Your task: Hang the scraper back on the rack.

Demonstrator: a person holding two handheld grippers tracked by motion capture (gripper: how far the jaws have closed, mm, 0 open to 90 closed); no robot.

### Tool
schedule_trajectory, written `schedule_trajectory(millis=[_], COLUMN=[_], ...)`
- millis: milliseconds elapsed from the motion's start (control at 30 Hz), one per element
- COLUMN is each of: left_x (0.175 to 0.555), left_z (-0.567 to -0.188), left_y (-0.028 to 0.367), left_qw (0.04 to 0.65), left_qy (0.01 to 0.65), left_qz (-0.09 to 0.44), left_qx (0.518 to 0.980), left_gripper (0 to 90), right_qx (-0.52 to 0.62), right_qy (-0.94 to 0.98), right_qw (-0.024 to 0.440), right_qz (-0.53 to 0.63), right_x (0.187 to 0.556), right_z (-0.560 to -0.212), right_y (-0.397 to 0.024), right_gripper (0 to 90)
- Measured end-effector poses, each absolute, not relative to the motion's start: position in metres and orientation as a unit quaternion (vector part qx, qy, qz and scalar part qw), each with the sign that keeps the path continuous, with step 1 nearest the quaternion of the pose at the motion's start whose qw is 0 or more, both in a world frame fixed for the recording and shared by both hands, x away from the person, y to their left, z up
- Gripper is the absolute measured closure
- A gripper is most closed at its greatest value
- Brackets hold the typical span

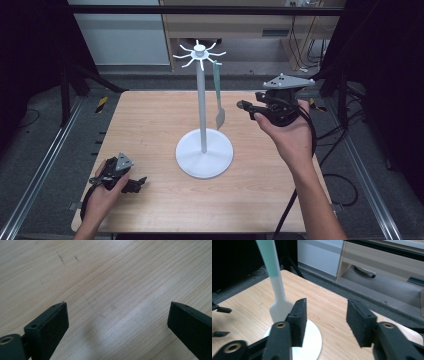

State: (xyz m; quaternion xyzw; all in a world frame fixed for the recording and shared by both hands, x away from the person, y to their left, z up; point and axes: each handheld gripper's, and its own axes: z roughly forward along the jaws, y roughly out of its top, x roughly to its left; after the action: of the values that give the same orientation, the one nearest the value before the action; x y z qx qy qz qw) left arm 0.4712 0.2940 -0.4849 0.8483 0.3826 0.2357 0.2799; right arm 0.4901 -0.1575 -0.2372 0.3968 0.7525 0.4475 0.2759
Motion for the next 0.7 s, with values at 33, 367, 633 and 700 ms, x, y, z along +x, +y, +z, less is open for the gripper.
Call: schedule_trajectory(millis=[33, 367, 633, 700], left_x=[0.471, 0.471, 0.471, 0.471], left_z=[-0.485, -0.485, -0.485, -0.485], left_y=[0.294, 0.294, 0.294, 0.294], left_qw=[0.280, 0.280, 0.277, 0.278], left_qy=[0.382, 0.383, 0.382, 0.382], left_qz=[0.236, 0.234, 0.233, 0.234], left_qx=[0.849, 0.849, 0.850, 0.850], left_gripper=[3.2, 3.1, 3.2, 3.2], right_qx=[0.398, 0.415, 0.424, 0.424], right_qy=[0.752, 0.751, 0.737, 0.735], right_qw=[0.277, 0.274, 0.296, 0.298], right_qz=[0.446, 0.435, 0.435, 0.437], right_x=[0.491, 0.492, 0.489, 0.487], right_z=[-0.238, -0.251, -0.265, -0.268], right_y=[-0.159, -0.168, -0.179, -0.182], right_gripper=[45.6, 26.1, 11.3, 10.0])
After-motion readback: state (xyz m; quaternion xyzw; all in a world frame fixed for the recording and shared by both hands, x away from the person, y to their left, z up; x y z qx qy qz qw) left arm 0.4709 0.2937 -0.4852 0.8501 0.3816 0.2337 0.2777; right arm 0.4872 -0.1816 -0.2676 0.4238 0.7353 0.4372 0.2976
